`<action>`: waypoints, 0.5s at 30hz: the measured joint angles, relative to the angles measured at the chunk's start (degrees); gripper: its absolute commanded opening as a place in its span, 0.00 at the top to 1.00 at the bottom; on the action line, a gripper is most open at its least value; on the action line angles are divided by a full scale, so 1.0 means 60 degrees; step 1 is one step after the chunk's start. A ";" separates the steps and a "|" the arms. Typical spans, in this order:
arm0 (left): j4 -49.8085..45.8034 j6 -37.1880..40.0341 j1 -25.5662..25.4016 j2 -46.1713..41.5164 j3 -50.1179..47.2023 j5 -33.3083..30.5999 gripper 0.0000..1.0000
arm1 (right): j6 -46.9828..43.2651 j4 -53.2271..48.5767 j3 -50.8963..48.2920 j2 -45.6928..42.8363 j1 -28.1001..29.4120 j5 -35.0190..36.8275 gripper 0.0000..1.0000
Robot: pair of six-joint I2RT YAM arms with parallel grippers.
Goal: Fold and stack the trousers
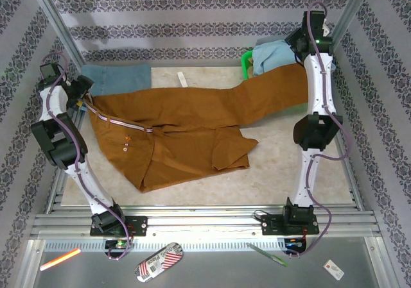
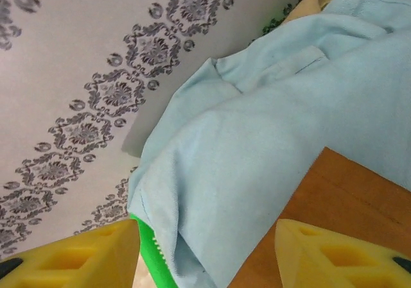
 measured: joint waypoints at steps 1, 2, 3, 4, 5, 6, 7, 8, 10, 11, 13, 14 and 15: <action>-0.0146 0.0040 -0.0004 -0.0109 0.0000 -0.0062 0.00 | -0.0164 -0.0339 0.0117 0.0026 0.0084 -0.0011 0.39; -0.0321 0.0058 -0.0007 -0.0266 -0.0018 -0.0135 0.00 | -0.0291 -0.0532 -0.0004 -0.0091 0.0178 -0.0011 0.38; -0.0470 0.0084 -0.0022 -0.0499 -0.0080 -0.0226 0.00 | -0.0488 -0.0535 -0.0576 -0.0423 0.0328 -0.0011 0.37; -0.0572 0.0127 -0.0040 -0.0882 -0.0248 -0.0393 0.00 | -0.0648 -0.0474 -0.1362 -0.0882 0.0503 -0.0007 0.36; -0.0656 0.0175 -0.0073 -0.1330 -0.0484 -0.0565 0.00 | -0.0812 -0.0346 -0.2361 -0.1450 0.0721 -0.0018 0.34; -0.0758 0.0229 -0.0117 -0.1872 -0.0765 -0.0707 0.00 | -0.0936 -0.0295 -0.3067 -0.1887 0.0900 -0.0015 0.34; -0.0831 0.0295 -0.0193 -0.2481 -0.1096 -0.0922 0.00 | -0.1071 -0.0168 -0.3876 -0.2419 0.1093 -0.0036 0.33; -0.0929 0.0368 -0.0339 -0.3195 -0.1468 -0.1188 0.00 | -0.1209 -0.0055 -0.4473 -0.2863 0.1286 -0.0109 0.33; -0.1005 0.0557 -0.0936 -0.4645 -0.2317 -0.1789 0.00 | -0.1453 0.0127 -0.5297 -0.3632 0.1596 -0.0288 0.32; -0.1042 0.0656 -0.1421 -0.5297 -0.2725 -0.2149 0.00 | -0.1574 0.0255 -0.5668 -0.4014 0.1719 -0.0364 0.31; -0.1118 0.0838 -0.2823 -0.6364 -0.3497 -0.2765 0.00 | -0.1759 0.0579 -0.6437 -0.4747 0.1953 -0.0484 0.30; -0.1133 0.0892 -0.3763 -0.6754 -0.3912 -0.3158 0.00 | -0.1818 0.0845 -0.6994 -0.5173 0.2076 -0.0550 0.30; -0.1151 0.0918 -0.4503 -0.6929 -0.4226 -0.3373 0.00 | -0.1847 0.1111 -0.7624 -0.5617 0.2208 -0.0659 0.30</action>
